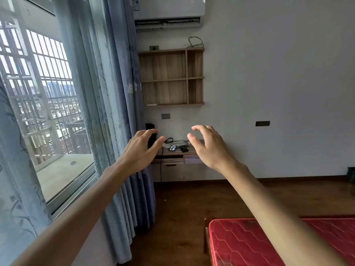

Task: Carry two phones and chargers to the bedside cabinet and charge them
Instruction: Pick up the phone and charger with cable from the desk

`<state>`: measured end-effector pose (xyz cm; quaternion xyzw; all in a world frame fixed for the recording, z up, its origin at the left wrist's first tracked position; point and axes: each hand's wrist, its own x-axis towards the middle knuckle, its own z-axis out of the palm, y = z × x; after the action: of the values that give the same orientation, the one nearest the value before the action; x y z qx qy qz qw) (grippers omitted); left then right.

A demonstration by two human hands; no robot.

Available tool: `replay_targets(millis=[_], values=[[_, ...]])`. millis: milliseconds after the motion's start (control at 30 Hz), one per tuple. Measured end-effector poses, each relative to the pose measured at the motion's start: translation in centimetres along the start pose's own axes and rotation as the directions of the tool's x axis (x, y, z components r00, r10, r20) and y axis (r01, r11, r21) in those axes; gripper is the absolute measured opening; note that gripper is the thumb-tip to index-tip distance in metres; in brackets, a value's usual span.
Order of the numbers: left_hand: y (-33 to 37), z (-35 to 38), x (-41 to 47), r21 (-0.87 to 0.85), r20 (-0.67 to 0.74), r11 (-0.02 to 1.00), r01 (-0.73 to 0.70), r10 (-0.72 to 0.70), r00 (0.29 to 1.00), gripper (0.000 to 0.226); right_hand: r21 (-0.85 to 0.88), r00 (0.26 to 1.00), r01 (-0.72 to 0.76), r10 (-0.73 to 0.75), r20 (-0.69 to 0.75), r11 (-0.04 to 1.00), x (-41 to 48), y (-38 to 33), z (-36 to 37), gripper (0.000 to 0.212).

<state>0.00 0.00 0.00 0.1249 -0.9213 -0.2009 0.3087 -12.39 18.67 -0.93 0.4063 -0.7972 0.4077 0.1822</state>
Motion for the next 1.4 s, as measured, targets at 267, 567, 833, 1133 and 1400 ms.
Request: replay_targets(millis=[267,567,833,1133,1400], values=[[-6.2,0.8,5.0,0.020,0.031,1.000,-0.015,0.015,0.999,0.063,-0.024,1.000,-0.012,0.011,-0.017,1.000,5.4,1.8,5.7,0.043],[-13.4,-0.2,13.1,-0.018,-0.016,0.999,-0.032,0.032,0.999,0.061,-0.017,0.999,0.005,-0.006,-0.042,1.000,14.0,2.2,12.8,0.043],[-18.1,1.3,19.0,-0.044,-0.016,0.998,-0.040,0.040,0.999,0.057,-0.022,0.997,-0.002,0.000,-0.072,1.000,19.6,4.4,15.6,0.043],[-22.1,7.3,26.1,-0.071,-0.106,0.996,-0.050,0.042,0.993,0.043,-0.017,1.000,0.016,-0.017,-0.024,1.000,26.1,9.8,20.1,0.043],[-23.7,12.6,36.5,-0.047,-0.141,0.998,-0.045,0.038,0.989,0.040,0.032,0.999,0.037,-0.036,-0.014,0.999,34.4,17.7,22.9,0.043]])
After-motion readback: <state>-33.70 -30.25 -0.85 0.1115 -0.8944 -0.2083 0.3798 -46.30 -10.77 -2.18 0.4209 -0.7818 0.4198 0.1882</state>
